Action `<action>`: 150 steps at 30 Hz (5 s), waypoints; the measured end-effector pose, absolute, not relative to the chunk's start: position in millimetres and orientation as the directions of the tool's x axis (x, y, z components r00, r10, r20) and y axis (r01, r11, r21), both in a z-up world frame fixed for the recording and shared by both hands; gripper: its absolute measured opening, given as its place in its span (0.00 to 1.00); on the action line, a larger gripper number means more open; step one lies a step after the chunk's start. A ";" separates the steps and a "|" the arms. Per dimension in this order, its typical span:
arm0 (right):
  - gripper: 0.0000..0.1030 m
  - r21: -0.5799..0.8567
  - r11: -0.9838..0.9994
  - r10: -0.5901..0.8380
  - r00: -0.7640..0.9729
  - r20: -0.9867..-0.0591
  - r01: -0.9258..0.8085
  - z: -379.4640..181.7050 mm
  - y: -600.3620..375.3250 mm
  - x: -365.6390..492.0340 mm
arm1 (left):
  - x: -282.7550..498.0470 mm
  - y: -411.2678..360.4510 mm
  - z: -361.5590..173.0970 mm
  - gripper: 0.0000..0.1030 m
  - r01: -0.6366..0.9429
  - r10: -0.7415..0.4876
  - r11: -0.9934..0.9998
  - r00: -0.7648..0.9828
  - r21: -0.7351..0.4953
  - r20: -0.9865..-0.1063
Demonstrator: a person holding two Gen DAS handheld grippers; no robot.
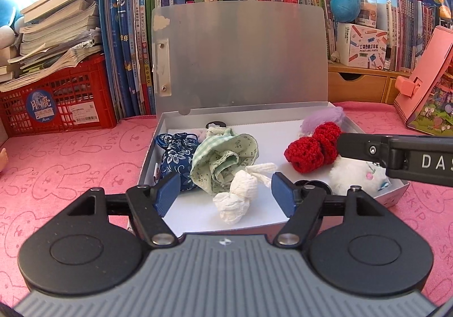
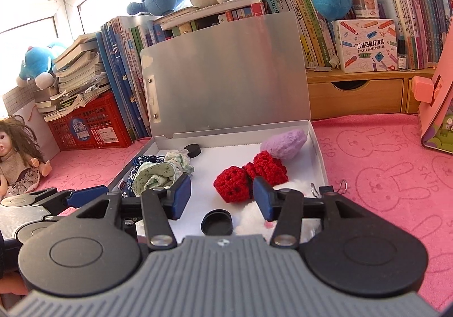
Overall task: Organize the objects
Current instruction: 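Open the left gripper to drop the tissue while the right gripper releases the lid in the box, then withdraw both grippers and reach the left gripper to the folded white paper, then grasp the folded white paper with the left gripper while the right gripper grasps another black lid, then lift the paper with the left gripper while the right gripper carries the lid toward the box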
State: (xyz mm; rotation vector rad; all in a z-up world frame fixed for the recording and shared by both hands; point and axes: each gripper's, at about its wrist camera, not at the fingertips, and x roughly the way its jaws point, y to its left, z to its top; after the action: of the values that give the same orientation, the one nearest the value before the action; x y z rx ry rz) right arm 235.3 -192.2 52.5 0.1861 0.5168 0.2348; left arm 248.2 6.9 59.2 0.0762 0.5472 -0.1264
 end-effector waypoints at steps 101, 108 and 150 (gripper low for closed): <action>0.35 0.020 0.952 0.263 0.786 -0.559 -0.304 8.9 -157.9 92.4 | 77.1 35.9 31.4 0.31 0.394 -0.311 0.919 0.720 -0.003 -0.620; 0.35 0.019 0.958 0.248 0.794 -0.555 -0.286 8.9 -161.4 90.2 | 70.2 31.6 29.0 0.66 0.404 -0.324 0.915 0.720 -0.010 -0.614; 0.36 0.019 0.968 0.219 0.811 -0.542 -0.249 5.1 -171.2 89.9 | 57.4 26.9 25.0 0.87 0.107 -0.171 0.983 0.826 -0.148 -0.537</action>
State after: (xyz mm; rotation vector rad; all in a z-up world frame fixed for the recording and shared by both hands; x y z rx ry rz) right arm 89.9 -171.2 5.1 -0.0540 0.5722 0.2498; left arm 57.4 26.9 25.0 -0.1131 0.5805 -0.1480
